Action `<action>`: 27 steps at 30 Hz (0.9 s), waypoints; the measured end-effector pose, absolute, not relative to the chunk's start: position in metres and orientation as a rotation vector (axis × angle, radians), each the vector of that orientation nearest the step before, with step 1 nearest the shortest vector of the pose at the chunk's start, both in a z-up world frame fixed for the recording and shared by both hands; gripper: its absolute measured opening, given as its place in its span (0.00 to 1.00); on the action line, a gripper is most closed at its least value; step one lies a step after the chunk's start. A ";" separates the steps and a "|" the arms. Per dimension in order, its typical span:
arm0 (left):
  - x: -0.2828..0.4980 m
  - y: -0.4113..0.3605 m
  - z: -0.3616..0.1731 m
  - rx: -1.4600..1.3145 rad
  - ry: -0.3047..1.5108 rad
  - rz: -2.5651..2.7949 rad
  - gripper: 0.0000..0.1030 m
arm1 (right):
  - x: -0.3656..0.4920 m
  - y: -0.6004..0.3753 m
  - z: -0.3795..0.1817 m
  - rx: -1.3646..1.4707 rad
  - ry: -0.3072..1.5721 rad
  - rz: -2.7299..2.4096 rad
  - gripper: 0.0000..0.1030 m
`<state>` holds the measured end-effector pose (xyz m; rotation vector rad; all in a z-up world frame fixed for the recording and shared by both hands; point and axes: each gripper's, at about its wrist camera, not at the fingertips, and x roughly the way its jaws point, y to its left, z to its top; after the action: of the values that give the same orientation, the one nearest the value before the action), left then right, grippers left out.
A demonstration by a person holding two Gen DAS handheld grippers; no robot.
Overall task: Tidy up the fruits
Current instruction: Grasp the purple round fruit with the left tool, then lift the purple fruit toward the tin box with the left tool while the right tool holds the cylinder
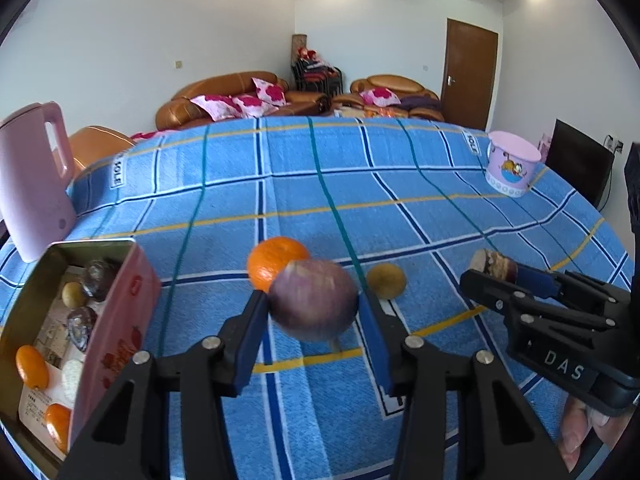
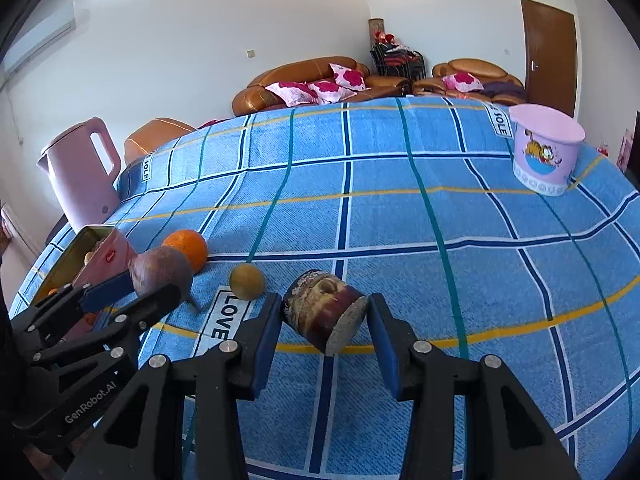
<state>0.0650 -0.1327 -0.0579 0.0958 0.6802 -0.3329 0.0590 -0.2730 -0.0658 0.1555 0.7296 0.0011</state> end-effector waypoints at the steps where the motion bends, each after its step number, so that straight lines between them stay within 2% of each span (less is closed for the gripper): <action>1: 0.064 -0.131 -0.057 0.094 0.676 -0.329 0.45 | 0.058 -0.273 -0.065 0.156 0.725 0.004 0.45; 2: 0.064 -0.130 -0.057 0.092 0.672 -0.327 0.37 | 0.058 -0.273 -0.065 0.156 0.721 0.005 0.45; 3: 0.063 -0.128 -0.056 0.090 0.665 -0.325 0.21 | 0.057 -0.273 -0.064 0.155 0.716 0.005 0.45; 12: 0.060 -0.133 -0.057 0.134 0.650 -0.325 0.20 | 0.057 -0.270 -0.063 0.139 0.711 0.006 0.45; 14: 0.060 -0.133 -0.056 0.132 0.651 -0.326 0.27 | 0.058 -0.270 -0.064 0.137 0.715 0.005 0.45; 16: 0.062 -0.132 -0.057 0.126 0.664 -0.322 0.42 | 0.058 -0.270 -0.064 0.135 0.716 0.004 0.45; 17: 0.064 -0.130 -0.059 0.112 0.679 -0.324 0.55 | 0.058 -0.270 -0.064 0.136 0.716 0.004 0.45; 18: 0.065 -0.128 -0.059 0.100 0.687 -0.325 0.62 | 0.058 -0.269 -0.064 0.136 0.717 0.005 0.45; 27: 0.086 -0.127 -0.074 0.037 0.816 -0.352 0.60 | 0.058 -0.270 -0.064 0.138 0.723 0.012 0.45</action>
<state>0.0863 -0.1265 -0.0741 0.0368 0.8160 -0.3515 0.0581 -0.2699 -0.0645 0.1381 0.7229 0.0121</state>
